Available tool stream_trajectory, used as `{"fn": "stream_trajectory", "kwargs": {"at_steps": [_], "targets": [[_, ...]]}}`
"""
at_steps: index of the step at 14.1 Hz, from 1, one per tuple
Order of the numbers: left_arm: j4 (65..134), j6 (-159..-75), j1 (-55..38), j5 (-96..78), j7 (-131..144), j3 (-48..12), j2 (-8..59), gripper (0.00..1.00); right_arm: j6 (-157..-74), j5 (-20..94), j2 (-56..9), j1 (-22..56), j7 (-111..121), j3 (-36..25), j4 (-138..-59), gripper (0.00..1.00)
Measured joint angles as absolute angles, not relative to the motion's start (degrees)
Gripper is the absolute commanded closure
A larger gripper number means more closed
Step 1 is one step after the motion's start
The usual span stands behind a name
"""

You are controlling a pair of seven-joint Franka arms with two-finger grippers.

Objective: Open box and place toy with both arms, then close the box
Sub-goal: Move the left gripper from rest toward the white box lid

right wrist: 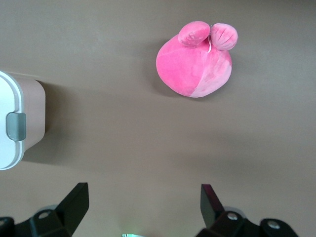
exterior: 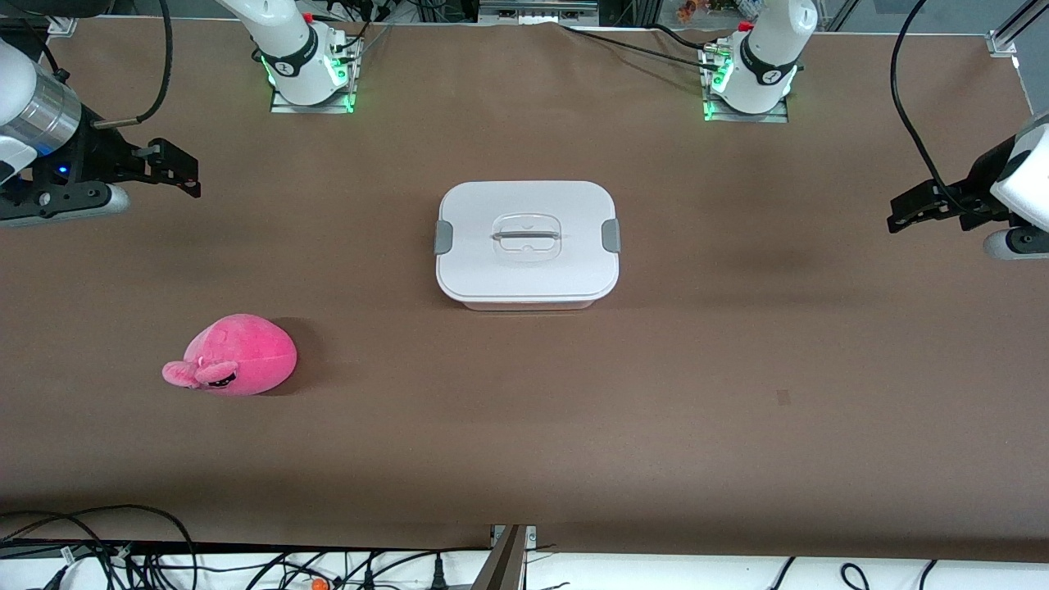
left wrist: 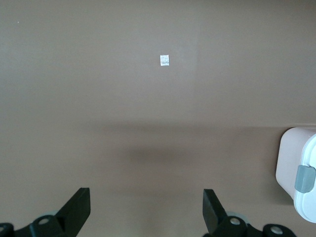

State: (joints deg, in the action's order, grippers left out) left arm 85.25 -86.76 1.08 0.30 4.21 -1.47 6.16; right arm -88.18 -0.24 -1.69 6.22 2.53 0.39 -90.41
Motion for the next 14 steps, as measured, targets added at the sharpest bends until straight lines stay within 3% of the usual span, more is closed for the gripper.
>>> {"fn": "stream_trajectory", "kwargs": {"at_steps": [14], "targets": [[84.98,-86.78,-0.28,0.29,4.19,-2.96,7.12,0.00,-88.13,-0.23,-1.70,6.23,2.53,0.47,-90.40,0.00]]}}
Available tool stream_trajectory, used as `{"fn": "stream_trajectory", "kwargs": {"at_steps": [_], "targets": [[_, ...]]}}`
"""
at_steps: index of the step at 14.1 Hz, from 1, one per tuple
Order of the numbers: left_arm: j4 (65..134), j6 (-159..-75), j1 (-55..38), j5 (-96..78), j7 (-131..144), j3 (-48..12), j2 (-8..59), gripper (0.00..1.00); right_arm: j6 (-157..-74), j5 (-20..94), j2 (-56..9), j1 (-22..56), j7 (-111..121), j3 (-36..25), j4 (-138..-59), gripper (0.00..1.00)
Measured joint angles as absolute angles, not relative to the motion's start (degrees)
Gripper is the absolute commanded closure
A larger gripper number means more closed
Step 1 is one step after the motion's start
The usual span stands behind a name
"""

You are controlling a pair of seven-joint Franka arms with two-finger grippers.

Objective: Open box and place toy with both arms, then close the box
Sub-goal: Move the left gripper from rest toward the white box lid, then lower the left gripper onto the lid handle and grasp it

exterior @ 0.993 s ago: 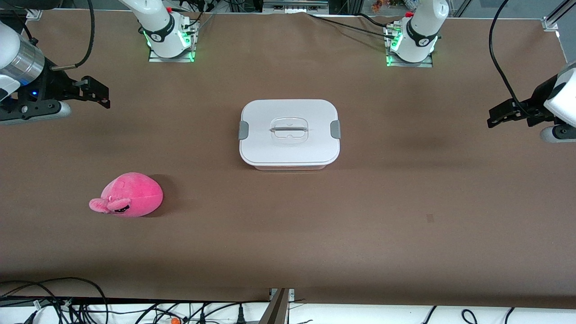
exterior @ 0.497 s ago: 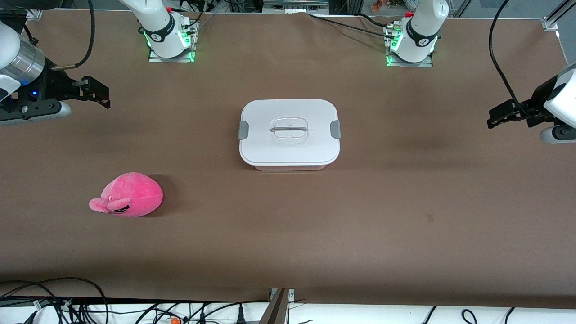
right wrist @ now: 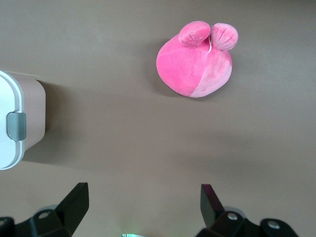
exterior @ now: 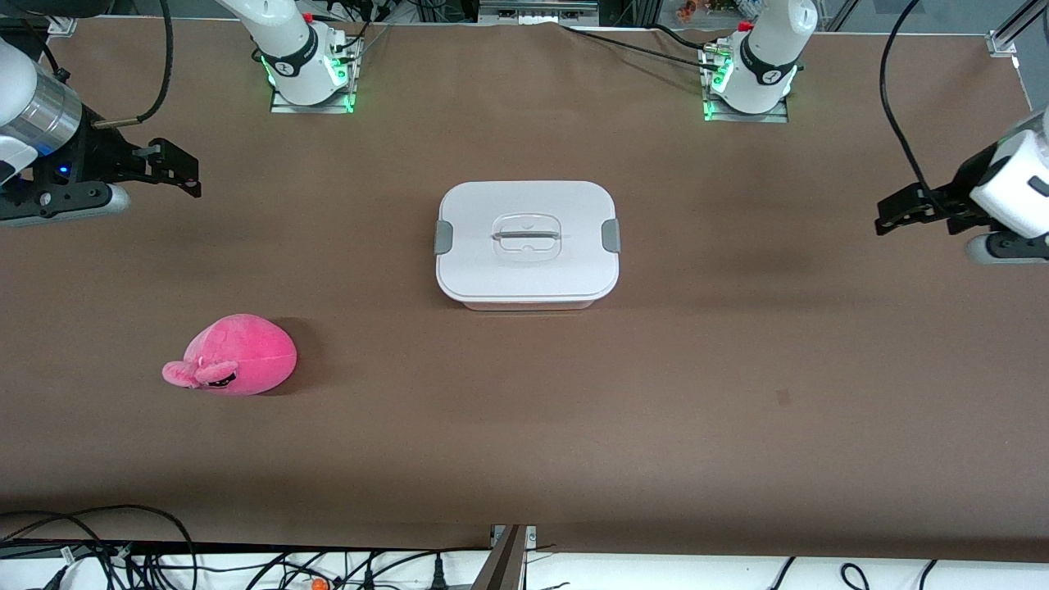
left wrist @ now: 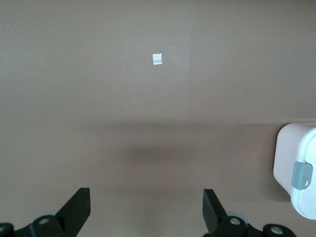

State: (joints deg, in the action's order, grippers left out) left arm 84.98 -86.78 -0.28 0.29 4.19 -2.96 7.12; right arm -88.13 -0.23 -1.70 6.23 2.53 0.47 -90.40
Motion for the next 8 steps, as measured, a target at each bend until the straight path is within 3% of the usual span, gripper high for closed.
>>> {"fn": "stream_trajectory", "kwargs": {"at_steps": [8], "targets": [[85.03,-85.86,-12.13,0.23,4.15,-6.97,10.31,0.00,-88.07,-0.23,-1.74,6.38,2.52,0.80,-90.40,0.00]]}}
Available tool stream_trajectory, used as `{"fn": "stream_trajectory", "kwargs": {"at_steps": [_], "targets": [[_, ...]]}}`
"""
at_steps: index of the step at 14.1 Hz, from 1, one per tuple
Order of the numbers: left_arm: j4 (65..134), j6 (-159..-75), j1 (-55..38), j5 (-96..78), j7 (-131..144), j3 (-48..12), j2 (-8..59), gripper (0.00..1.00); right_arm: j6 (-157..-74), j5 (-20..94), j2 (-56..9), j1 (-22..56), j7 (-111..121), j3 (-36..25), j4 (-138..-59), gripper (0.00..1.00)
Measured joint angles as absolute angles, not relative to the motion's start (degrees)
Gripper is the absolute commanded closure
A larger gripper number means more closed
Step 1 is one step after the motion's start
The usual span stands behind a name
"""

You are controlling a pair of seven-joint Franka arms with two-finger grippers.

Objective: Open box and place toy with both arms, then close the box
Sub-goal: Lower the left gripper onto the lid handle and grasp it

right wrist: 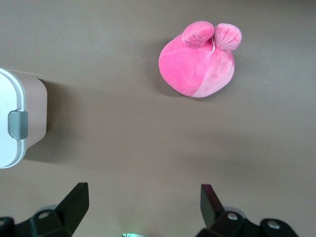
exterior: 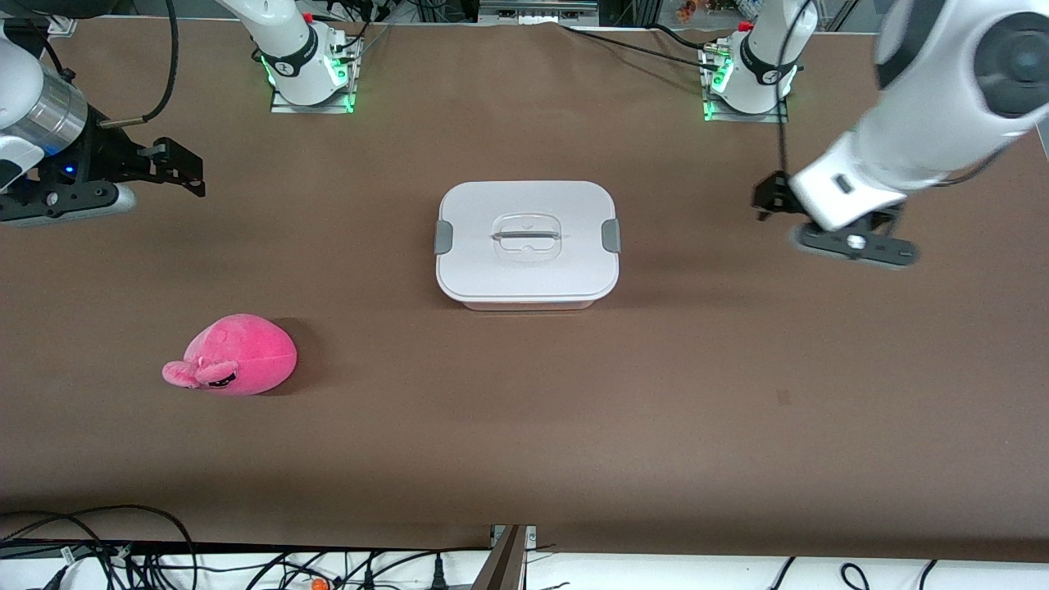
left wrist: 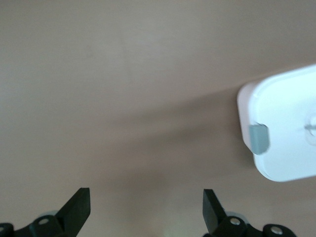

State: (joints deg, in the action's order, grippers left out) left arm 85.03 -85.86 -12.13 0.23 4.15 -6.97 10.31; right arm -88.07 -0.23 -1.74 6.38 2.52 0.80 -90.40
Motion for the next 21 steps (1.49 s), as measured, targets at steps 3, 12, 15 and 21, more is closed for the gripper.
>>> {"fn": "stream_trajectory", "kwargs": {"at_steps": [3,12,15,21], "targets": [[84.71,-86.09,-21.22,-0.23,0.92,-7.82,12.94,0.00,-88.09,-0.23,-1.75,6.42,2.52,0.83,-90.41,0.00],[84.04,-101.13,-36.82,0.07,-13.41,-7.77,24.88,0.00,-88.09,-0.23,-2.91,7.00,2.51,0.88,-90.42,0.00],[83.97,-107.68,-37.46,1.45,-21.11,-7.73,26.56,0.00,-88.17,-0.25,-3.35,7.36,2.51,0.91,-90.42,0.00],[83.98,-116.04,-39.19,3.32,-28.16,-7.66,30.91,0.00,-88.51,-0.26,-3.46,7.35,2.48,0.75,-90.42,0.00]]}}
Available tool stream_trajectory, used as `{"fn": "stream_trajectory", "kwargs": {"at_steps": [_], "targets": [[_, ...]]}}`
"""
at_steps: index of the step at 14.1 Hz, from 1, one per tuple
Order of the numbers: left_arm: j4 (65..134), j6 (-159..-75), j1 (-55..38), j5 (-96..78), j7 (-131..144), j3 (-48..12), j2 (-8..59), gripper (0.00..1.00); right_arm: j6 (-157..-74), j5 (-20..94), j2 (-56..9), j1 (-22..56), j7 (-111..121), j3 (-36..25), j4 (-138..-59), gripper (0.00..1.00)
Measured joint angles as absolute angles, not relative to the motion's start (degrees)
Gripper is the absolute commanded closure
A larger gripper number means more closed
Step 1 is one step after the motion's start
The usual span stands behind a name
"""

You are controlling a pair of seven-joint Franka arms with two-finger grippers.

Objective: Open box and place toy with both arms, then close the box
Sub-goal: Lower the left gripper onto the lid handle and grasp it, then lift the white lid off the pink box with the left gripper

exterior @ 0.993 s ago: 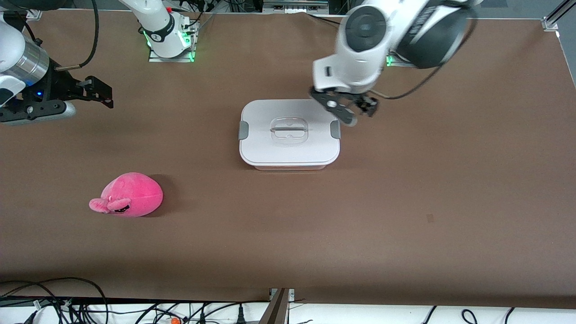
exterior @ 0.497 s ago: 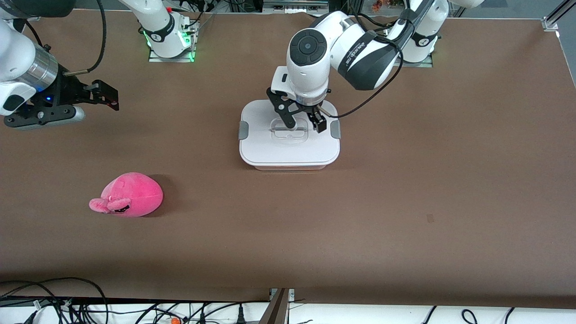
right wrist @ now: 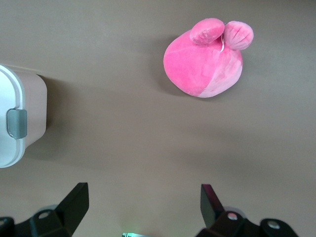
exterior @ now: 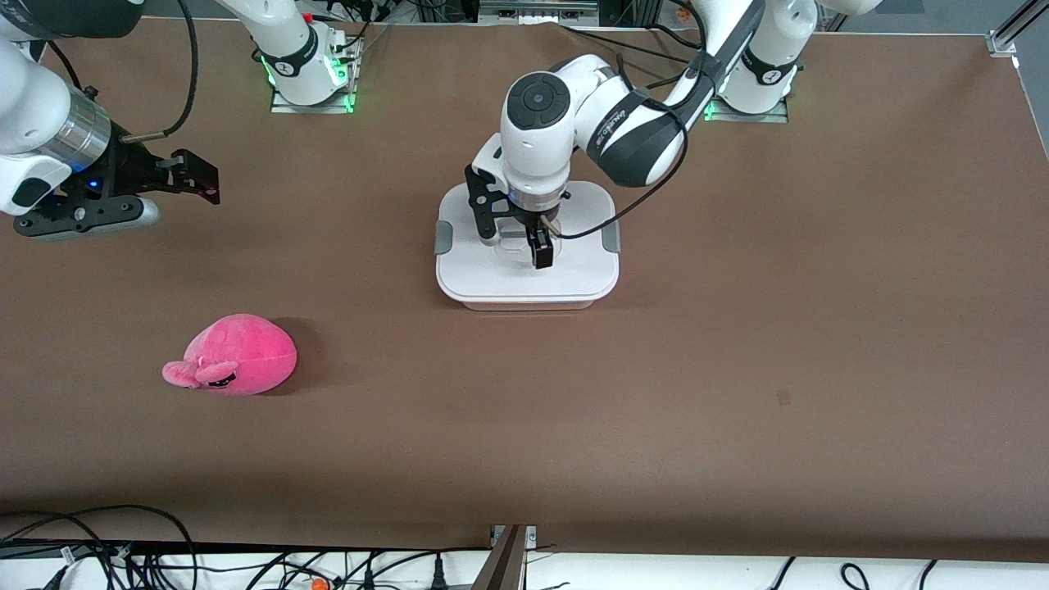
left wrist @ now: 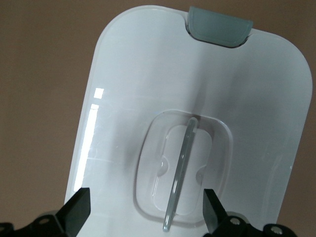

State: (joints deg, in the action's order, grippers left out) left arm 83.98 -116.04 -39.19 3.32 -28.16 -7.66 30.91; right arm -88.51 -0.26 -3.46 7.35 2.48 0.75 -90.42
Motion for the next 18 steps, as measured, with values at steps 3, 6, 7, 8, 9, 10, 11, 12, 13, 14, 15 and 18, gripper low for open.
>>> {"fn": "stream_trajectory", "kwargs": {"at_steps": [3,6,7,8,9,10,11,12,13,14,15,18], "targets": [[83.98,-116.25,-39.51,3.71,-28.49,-7.64,31.55,0.00,-88.56,-0.26,-3.44,7.32,2.45,0.42,-90.39,0.00],[83.98,-116.25,-40.17,4.84,-28.41,-7.63,32.28,0.04,-88.57,-0.26,-3.39,7.28,2.44,0.32,-90.30,0.00],[83.98,-116.25,-40.42,4.85,-28.19,-7.62,32.50,0.16,-88.57,-0.26,-3.37,7.28,2.43,0.32,-90.29,0.00],[83.98,-116.25,-40.57,4.85,-27.92,-7.60,32.66,0.51,-88.57,-0.26,-3.37,7.29,2.43,0.32,-90.28,0.00],[83.98,-116.25,-40.69,4.85,-27.69,-7.58,32.75,0.75,-88.57,-0.26,-3.37,7.28,2.42,0.32,-90.28,0.00],[83.98,-116.25,-40.83,4.85,-27.27,-7.58,32.76,0.84,-88.57,-0.26,-3.37,7.28,2.42,0.31,-90.27,0.00],[83.96,-116.25,-41.00,4.85,-26.56,-7.58,32.76,0.99,-88.57,-0.26,-3.36,7.28,2.42,0.31,-90.24,0.00],[83.96,-116.25,-41.13,4.86,-25.98,-7.58,32.76,1.00,-88.58,-0.26,-3.35,7.28,2.42,0.31,-90.17,0.00],[83.96,-116.25,-41.21,4.86,-25.75,-7.58,32.76,1.00,-88.58,-0.26,-3.34,7.28,2.42,0.31,-90.13,0.00],[83.96,-116.25,-41.26,4.87,-25.56,-7.58,32.76,1.00,-88.57,-0.26,-3.34,7.28,2.42,0.31,-90.12,0.00],[83.96,-116.23,-41.27,4.88,-25.44,-7.57,32.76,1.00,-88.57,-0.26,-3.34,7.28,2.42,0.31,-90.12,0.00],[83.78,-115.16,-41.67,4.89,-25.42,-7.63,32.73,1.00,-88.58,-0.26,-3.34,7.28,2.41,0.31,-90.12,0.00]]}}
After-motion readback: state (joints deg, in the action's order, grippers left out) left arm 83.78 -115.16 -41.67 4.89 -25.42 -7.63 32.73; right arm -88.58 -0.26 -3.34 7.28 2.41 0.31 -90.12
